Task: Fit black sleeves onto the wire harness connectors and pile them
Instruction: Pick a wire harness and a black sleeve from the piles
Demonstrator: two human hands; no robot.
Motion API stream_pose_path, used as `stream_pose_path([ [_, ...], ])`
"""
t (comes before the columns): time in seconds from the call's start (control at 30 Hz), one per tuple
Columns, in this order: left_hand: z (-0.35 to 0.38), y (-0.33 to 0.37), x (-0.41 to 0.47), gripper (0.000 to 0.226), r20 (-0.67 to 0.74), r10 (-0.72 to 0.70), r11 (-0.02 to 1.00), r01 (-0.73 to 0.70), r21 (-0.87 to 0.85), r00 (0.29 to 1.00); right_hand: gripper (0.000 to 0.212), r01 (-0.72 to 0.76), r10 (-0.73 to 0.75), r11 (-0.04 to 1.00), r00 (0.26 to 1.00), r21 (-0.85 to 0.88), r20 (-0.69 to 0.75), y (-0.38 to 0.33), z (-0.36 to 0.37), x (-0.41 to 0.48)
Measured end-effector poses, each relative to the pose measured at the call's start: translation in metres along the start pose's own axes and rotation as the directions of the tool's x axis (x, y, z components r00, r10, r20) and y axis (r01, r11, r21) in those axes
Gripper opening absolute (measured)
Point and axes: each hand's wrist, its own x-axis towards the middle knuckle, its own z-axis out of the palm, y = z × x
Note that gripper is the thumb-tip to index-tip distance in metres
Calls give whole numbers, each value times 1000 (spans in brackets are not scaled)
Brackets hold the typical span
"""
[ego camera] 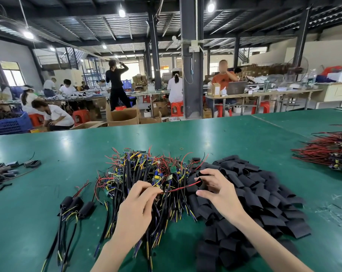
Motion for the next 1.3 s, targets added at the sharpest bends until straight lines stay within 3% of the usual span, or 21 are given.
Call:
stream_pose_path([
  [0.2,1,-1,-1,27,-50,151,985,-146,89,987,53,6,-6,1000,1000,5,-11,1,0,0],
  [0.4,-2,0,0,28,-24,161,979,-157,128,987,54,10,-10,1000,1000,5,-9,1,1,0],
  [0.57,-2,-2,1,33,-87,106,986,-94,135,991,51,6,-6,999,1000,-32,-19,0,1,-1],
  [0.87,-6,7,4,35,-29,220,953,-209,218,975,50,4,-7,998,999,-63,-44,0,1,-1],
  [1.2,-9,9,5,56,55,153,964,-161,212,987,52,30,-32,998,999,-56,-22,-5,0,-1],
  [1.3,-8,10,5,53,114,111,978,-129,165,987,52,158,-155,959,987,-235,30,-9,-2,-3],
])
